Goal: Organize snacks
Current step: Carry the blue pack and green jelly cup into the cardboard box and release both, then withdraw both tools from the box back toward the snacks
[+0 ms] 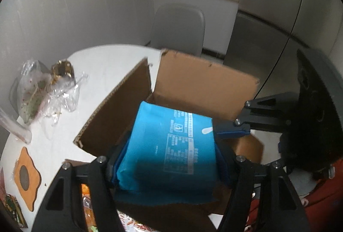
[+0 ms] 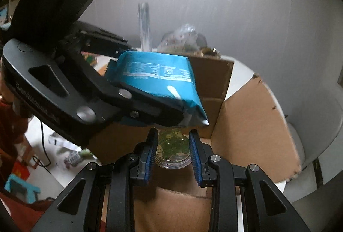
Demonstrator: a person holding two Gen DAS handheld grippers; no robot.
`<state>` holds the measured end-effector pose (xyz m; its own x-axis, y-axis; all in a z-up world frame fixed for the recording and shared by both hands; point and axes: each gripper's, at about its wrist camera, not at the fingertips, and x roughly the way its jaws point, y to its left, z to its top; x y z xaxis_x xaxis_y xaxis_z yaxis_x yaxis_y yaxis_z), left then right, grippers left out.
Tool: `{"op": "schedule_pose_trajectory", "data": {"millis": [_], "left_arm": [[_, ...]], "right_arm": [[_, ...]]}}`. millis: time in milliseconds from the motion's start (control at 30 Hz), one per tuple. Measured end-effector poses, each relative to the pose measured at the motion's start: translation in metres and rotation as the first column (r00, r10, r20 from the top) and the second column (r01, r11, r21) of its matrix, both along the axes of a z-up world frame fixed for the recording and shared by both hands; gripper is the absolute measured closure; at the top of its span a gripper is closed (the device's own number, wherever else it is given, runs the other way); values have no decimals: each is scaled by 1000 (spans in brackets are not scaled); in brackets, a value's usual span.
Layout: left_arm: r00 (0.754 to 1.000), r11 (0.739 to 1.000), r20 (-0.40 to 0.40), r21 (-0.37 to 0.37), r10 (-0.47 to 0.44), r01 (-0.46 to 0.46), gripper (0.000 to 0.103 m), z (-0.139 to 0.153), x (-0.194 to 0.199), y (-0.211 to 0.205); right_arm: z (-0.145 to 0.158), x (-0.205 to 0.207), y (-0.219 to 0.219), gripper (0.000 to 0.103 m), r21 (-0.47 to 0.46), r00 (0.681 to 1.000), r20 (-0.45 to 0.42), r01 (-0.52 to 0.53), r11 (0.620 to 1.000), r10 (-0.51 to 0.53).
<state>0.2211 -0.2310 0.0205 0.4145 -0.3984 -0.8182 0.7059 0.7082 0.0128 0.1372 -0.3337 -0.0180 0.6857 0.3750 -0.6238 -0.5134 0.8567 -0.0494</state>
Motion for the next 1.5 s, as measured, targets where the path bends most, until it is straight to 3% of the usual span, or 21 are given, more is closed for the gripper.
{"op": "schedule_pose_trajectory", "data": {"millis": [133, 433, 933, 1033, 1133, 1200, 1267, 1433, 1500], "left_arm": [[1000, 996, 12, 93, 0, -1, 37, -10, 1, -5], [999, 976, 33, 220, -12, 4, 36, -23, -7, -12], [999, 971, 29, 237, -34, 26, 32, -25, -16, -13], [999, 978, 22, 207, -30, 25, 32, -22, -14, -11], [999, 986, 26, 164, -19, 15, 32, -12, -14, -9], [999, 990, 43, 141, -23, 16, 26, -3, -18, -7], [997, 993, 75, 116, -27, 18, 19, 10, -25, -3], [991, 999, 131, 37, -10, 5, 18, 40, -43, 14], [987, 1000, 163, 19, 7, -10, 11, 50, -51, 24]], "right_arm": [[-10, 16, 0, 78, -18, 996, -88, -7, 1000, 6], [-14, 15, 5, 78, -58, 988, -152, -39, 998, 30], [-12, 5, 0, 77, -71, 984, -174, -36, 997, 23], [-9, 3, -1, 76, -77, 984, -179, -33, 997, 19], [-4, 3, 0, 68, -66, 983, -182, -23, 998, 11], [-8, -3, 0, 53, -39, 983, -184, -28, 999, 20], [0, -11, 1, 47, -40, 988, -151, -19, 999, 13], [19, -30, 8, 30, -52, 996, -84, -15, 999, 10], [27, -41, 13, 22, -69, 999, -47, 1, 998, -4]]}}
